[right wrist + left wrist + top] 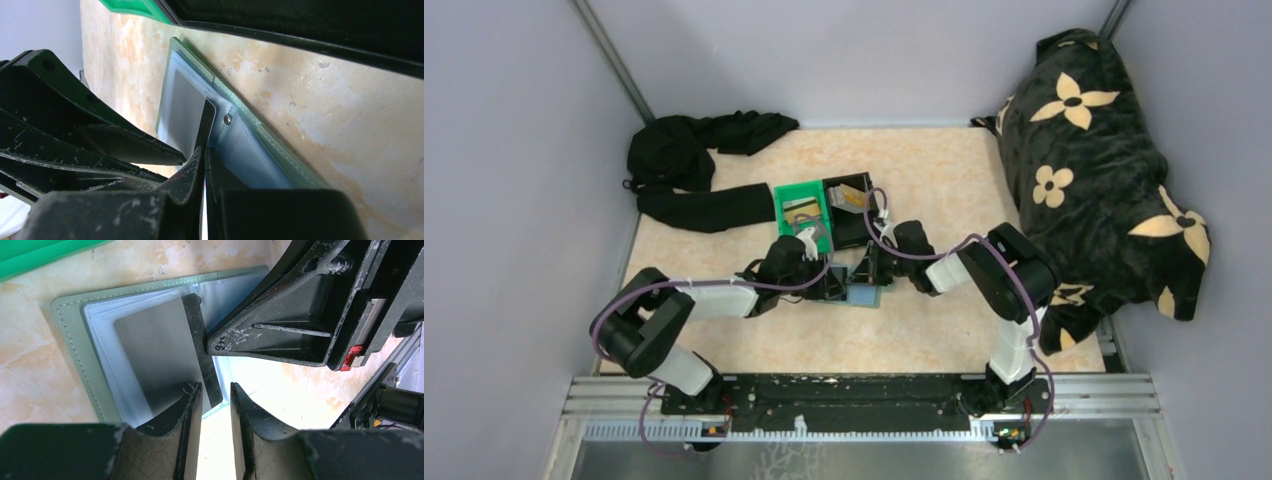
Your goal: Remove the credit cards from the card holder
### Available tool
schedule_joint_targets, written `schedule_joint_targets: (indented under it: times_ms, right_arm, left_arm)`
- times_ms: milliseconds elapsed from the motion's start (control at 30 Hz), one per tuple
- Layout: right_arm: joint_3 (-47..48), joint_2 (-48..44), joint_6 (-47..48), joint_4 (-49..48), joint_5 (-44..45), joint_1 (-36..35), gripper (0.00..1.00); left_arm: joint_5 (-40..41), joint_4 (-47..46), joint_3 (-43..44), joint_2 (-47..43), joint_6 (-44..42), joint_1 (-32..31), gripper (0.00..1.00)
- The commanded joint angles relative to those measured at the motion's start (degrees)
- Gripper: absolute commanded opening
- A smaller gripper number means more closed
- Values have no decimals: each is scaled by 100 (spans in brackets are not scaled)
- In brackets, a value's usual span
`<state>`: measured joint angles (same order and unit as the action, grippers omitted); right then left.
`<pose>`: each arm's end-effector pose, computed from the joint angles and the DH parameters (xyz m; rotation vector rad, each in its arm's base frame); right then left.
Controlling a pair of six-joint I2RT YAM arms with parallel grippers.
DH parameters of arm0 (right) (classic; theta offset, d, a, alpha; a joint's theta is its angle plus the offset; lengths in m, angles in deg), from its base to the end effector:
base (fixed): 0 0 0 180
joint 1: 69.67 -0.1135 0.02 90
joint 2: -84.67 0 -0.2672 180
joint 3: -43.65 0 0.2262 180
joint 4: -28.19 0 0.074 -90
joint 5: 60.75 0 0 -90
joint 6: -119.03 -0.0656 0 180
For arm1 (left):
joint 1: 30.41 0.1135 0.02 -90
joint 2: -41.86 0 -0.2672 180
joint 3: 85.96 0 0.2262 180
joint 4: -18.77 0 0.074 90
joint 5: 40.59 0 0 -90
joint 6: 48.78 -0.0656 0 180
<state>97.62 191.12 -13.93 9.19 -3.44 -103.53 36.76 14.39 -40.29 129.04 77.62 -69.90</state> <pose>0.2636 0.2195 0.1191 -0.1837 2.3822 1.3306 0.2118 -0.1931 0.1472 0.1950 2.3720 -0.9342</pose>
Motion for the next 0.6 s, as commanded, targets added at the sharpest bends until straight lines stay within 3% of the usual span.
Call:
schedule_joint_targets:
  times_ms: [0, 233, 400, 567]
  right_arm:
    - [-59, 54, 136, -39, -124, -30, 0]
    - [-152, -185, 193, 81, -33, -32, 2]
    - [-150, -200, 221, 96, -15, -32, 19]
    - [-106, -258, 244, 253, 56, -32, 33]
  left_arm:
    - [-51, 56, -93, 74, 7, 33, 34]
    - [373, 1147, 235, -888, -322, 46, 33]
    - [867, 1506, 227, -1405, -506, 53, 33]
    - [729, 1381, 140, -1040, -402, 102, 32]
